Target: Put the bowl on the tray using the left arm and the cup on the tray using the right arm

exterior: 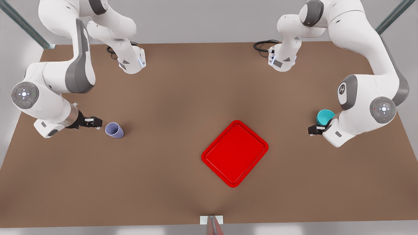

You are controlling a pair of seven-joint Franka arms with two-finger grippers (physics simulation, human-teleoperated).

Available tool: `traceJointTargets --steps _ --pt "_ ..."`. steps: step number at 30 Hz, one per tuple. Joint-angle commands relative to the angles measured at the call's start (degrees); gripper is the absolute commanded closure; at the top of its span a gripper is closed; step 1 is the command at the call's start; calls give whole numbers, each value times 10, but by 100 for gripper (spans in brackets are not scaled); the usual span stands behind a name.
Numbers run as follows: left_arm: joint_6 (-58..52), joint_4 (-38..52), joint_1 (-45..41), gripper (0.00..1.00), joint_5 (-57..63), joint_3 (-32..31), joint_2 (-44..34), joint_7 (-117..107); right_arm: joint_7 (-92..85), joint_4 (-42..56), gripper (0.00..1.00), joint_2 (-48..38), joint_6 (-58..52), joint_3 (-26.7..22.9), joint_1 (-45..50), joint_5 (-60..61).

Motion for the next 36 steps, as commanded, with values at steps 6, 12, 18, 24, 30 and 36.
traceJointTargets --steps 6,12,18,24,30,36 --pt "81 -177 0 0 -75 111 -36 167 -8 -47 0 2 37 1 -10 0" --pt "258 -425 0 0 -77 209 -102 325 -70 -208 0 -26 192 2 -26 12" --pt "304 -468 3 0 -124 295 -53 470 -136 -332 0 -19 308 1 -59 12" --pt "321 -468 21 0 -198 297 28 525 -137 -405 0 -19 403 0 -75 12" --pt "340 -465 26 5 -259 297 83 549 -137 -405 0 8 404 1 -86 12" --pt "340 -461 26 77 -274 297 99 549 -142 -430 0 14 430 0 -90 12"
